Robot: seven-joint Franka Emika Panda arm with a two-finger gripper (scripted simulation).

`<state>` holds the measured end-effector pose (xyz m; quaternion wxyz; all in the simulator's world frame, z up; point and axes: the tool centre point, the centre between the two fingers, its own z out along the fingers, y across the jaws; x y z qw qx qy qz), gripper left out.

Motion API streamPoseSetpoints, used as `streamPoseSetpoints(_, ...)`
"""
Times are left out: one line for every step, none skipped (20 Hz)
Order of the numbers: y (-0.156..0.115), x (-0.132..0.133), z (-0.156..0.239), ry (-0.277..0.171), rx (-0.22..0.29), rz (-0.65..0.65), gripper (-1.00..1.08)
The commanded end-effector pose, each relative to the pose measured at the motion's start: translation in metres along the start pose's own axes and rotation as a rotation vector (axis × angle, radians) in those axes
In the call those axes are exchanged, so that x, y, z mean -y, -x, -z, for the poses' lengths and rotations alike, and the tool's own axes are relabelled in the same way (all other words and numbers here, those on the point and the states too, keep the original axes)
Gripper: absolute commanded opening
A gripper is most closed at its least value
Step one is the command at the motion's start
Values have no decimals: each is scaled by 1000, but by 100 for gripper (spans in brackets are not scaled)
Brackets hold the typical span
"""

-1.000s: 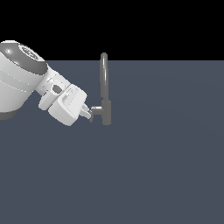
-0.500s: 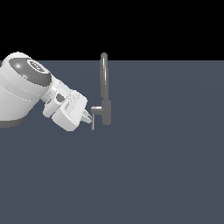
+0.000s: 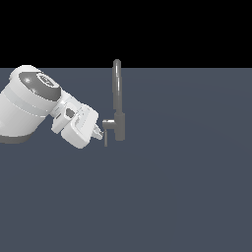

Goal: Turn on the faucet by rotating a designated handle.

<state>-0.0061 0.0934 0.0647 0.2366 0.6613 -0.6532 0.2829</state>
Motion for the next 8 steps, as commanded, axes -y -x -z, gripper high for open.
streamPoseSetpoints(6,0,-22,19,-17,9,-100)
streamPoseSetpoints(7,2,-25,21,-19,10,-100)
streamPoseSetpoints(9,4,-28,23,-21,11,-100)
streamPoseSetpoints(11,6,-31,24,-23,12,-100)
streamPoseSetpoints(12,7,-34,26,-25,14,-100)
streamPoseSetpoints(14,9,-36,28,-28,15,-100)
streamPoseSetpoints(16,11,-39,30,-30,16,-100)
streamPoseSetpoints(16,11,-39,30,-30,16,-100)
